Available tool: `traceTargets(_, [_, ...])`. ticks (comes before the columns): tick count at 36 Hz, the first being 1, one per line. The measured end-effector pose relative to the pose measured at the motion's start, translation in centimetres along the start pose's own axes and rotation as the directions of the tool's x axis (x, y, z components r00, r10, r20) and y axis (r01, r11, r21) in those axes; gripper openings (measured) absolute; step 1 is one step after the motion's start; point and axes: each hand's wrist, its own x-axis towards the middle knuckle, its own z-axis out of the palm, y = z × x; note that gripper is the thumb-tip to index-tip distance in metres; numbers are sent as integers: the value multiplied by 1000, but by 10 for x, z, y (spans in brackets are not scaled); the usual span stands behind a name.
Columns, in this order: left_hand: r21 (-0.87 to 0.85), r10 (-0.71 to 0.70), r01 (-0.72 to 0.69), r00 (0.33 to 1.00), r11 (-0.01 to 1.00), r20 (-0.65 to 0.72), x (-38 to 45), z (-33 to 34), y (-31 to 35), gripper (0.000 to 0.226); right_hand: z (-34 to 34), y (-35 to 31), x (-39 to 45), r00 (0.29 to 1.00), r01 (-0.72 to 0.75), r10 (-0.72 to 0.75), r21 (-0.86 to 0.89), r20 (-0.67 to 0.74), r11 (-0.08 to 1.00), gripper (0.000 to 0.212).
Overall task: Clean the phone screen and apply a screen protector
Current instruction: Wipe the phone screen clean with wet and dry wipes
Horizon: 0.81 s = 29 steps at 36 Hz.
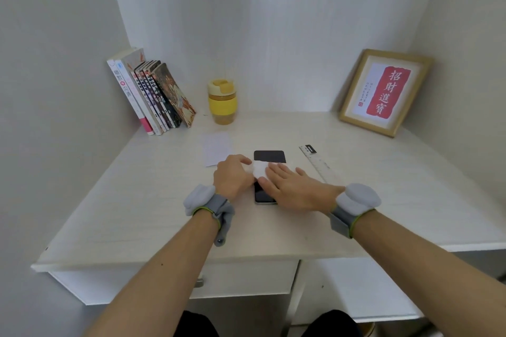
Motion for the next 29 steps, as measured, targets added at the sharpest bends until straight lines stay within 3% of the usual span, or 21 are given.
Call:
traceTargets(3, [-4,32,-32,998,999,47,1,-5,0,43,0,-3,-9,1000,25,-25,28,-16,999,62])
traceTargets(8, [121,90,-113,979,986,185,5,-14,8,53,-6,1,5,991,19,-25,-47,-129,999,29])
traceTargets(12, [261,97,-179,949,948,301,10,-17,17,56,-13,-2,19,951,-43,7,-110,-309,993,30])
traceTargets(15, [350,85,-202,943,915,323,16,-17,21,55,-15,-5,28,925,-40,13,-63,-380,997,28])
traceTargets(29, [363,142,-232,955,902,259,28,-10,13,57,-9,-8,-2,934,209,-159,128,-320,970,18])
